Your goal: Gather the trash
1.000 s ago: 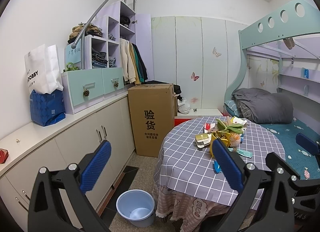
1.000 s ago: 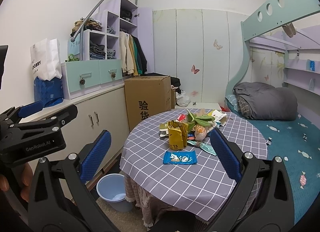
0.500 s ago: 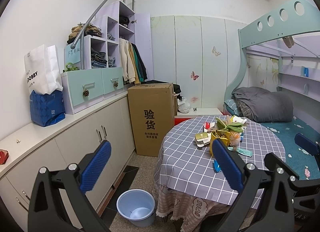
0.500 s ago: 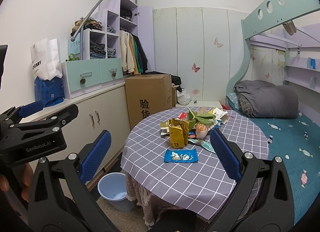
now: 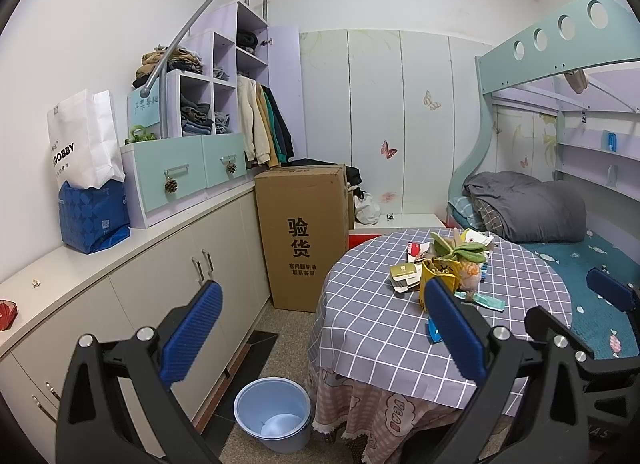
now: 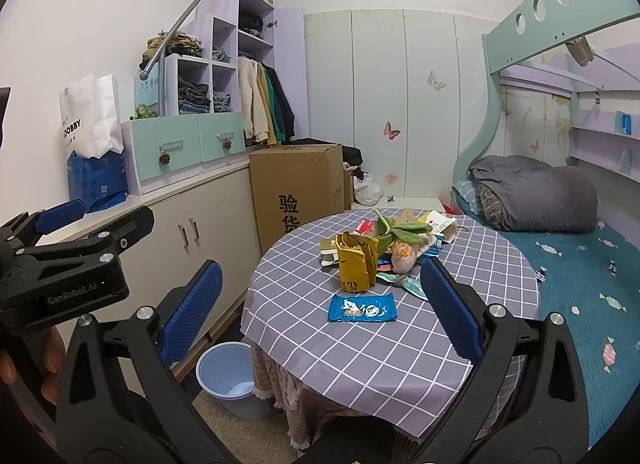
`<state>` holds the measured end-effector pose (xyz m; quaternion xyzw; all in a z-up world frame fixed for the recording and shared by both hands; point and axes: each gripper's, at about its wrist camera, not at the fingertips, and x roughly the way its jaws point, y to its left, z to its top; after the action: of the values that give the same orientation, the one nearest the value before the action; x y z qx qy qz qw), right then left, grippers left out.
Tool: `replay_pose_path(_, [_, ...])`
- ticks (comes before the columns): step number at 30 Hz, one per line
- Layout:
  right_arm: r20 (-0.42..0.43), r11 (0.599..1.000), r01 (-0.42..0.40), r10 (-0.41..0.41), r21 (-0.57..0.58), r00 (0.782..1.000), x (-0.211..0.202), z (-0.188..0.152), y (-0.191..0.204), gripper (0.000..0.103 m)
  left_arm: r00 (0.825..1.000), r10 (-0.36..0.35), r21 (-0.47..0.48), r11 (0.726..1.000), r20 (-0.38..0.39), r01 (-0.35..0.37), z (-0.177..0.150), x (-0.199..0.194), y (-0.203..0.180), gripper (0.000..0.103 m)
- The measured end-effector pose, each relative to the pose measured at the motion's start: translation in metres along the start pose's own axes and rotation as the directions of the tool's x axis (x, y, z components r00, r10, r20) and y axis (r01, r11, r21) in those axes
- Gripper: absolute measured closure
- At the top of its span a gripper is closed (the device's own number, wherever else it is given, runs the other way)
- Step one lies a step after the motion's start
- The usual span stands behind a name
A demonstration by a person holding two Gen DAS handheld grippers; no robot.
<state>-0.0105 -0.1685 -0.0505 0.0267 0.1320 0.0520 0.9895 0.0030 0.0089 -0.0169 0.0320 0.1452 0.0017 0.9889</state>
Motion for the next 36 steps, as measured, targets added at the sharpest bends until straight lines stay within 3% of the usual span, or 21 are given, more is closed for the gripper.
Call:
replay_pose_path(12, [-0.032,1.0,-0.012,0.013,0.022,0.999,0.009,-0.002,-0.006,0.006,1.0,0.0,0.011,1.0,-0.014,0.001,-0.007,0.002,0.0,0.004])
replay_pose_path(25, [-0.122,0.996,0.001,0.011,0.094,0.992,0.034,-0.018,-0.03,0.006,0.994,-0.014,0.061,0.998,-0.105,0.02,-0.011,0.034,-0.024,0.004])
replay_pose_path(31, [-0.195,0.982,0.033,0.005,0.188,0.981,0.055,-0.038,-0.062,0.006,0.975,-0.065,0.104,0.991,-0.211,0.089,-0.029,0.067,-0.049,0.004])
replay_pose_path(36, [-0.269,0.964,0.111,-0.044,0.241,0.962,0.077,-0.06,-0.096,0.006,0.935,-0.182,0.158,0.958,-0.305,0.238,-0.046,0.104,-0.084,0.004])
